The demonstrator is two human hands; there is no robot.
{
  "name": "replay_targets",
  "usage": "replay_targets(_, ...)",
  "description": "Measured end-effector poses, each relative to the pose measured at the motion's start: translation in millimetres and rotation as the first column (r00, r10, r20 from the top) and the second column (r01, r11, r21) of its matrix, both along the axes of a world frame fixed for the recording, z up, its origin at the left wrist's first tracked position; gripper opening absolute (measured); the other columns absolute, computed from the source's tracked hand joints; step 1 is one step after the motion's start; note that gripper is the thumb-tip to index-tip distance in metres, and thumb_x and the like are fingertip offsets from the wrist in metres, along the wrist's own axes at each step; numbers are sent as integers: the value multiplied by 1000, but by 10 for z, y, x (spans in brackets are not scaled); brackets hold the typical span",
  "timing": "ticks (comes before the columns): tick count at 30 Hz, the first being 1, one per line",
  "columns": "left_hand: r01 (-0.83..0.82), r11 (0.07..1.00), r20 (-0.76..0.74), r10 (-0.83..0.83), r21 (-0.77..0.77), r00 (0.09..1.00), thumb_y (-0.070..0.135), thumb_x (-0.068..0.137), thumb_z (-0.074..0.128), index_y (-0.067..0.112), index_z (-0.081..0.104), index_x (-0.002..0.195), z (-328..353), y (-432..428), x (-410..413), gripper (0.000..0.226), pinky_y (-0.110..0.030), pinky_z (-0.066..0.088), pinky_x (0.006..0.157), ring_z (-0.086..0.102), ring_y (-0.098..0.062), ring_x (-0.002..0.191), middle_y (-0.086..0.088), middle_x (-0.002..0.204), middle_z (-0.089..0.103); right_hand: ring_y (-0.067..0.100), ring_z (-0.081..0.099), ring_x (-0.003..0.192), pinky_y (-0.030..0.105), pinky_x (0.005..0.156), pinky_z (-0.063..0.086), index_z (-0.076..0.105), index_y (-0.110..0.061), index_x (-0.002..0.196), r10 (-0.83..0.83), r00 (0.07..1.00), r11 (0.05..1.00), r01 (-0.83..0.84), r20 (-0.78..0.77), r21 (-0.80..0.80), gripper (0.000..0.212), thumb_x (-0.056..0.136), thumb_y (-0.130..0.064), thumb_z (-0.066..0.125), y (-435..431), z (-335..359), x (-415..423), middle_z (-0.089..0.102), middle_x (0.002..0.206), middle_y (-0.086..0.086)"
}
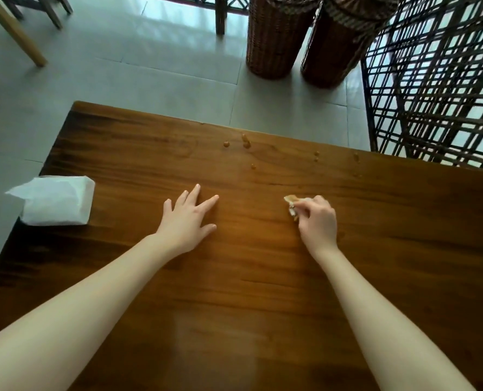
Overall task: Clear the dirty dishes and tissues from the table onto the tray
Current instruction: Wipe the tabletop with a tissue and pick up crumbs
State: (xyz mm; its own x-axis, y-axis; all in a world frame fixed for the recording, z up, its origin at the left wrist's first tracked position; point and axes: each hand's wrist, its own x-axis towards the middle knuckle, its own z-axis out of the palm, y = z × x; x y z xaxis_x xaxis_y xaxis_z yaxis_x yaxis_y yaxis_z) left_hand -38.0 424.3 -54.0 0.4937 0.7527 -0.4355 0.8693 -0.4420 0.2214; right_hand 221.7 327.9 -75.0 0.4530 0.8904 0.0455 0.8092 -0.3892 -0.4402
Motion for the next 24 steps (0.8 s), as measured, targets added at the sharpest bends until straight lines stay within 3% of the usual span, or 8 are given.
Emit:
replay_targets(2, 13, 999, 7, -13, 32, 1000, 50, 93, 49, 43, 13, 149, -7, 45, 54, 67, -55, 11, 115, 6, -28, 147, -5, 161, 1, 22, 58, 85, 43, 79, 50, 73, -9, 99, -77, 997, 997, 77, -7, -13, 15, 89, -10, 62, 280, 0, 152, 64, 91, 7)
replay_targets(6, 19, 1000, -36, -18, 24, 999, 48, 93, 51, 42, 15, 149, 38, 131, 104, 67, -53, 11, 115, 11, -29, 147, -6, 161, 4, 23, 58, 85, 40, 79, 49, 73, -9, 99, -68, 996, 996, 70, 50, -49, 15, 90, -10, 61, 478, 14, 111, 64, 91, 8)
replay_targets(11, 56, 998, -69, -57, -14, 996, 47, 91, 55, 42, 16, 149, 105, 173, 53, 70, -51, 10, 116, 11, -26, 147, -3, 161, 5, 20, 58, 71, 36, 68, 53, 74, -9, 90, 178, 980, 984, -176, 86, -28, 12, 83, -1, 67, 246, 23, -476, 64, 80, 6)
replay_targets(14, 109, 994, -98, -111, -24, 989, 47, 86, 62, 41, 12, 149, 110, 214, 34, 81, -43, 12, 118, 13, -26, 147, -4, 161, 2, 20, 58, 72, 37, 69, 53, 74, -9, 91, 232, 970, 973, -231, 68, -21, 13, 83, -1, 67, 437, 41, -447, 65, 80, 6)
replay_targets(19, 121, 991, -140, -128, -56, 982, 40, 85, 66, 41, 7, 150, 69, 236, 90, 88, -38, 18, 117, 11, -29, 147, -4, 160, -3, 25, 57, 84, 39, 77, 47, 74, -9, 99, 111, 994, 994, -111, 2, 11, 16, 91, -7, 59, 1213, 39, -261, 63, 88, 9)
replay_targets(24, 93, 991, -159, -107, -96, 981, 39, 83, 68, 42, 8, 149, 55, 294, 129, 90, -38, 21, 116, 10, -28, 147, -2, 160, -4, 25, 57, 86, 37, 80, 49, 72, -7, 102, 142, 986, 990, -140, 90, -29, 19, 93, -7, 55, 1650, 1, -322, 62, 92, 10)
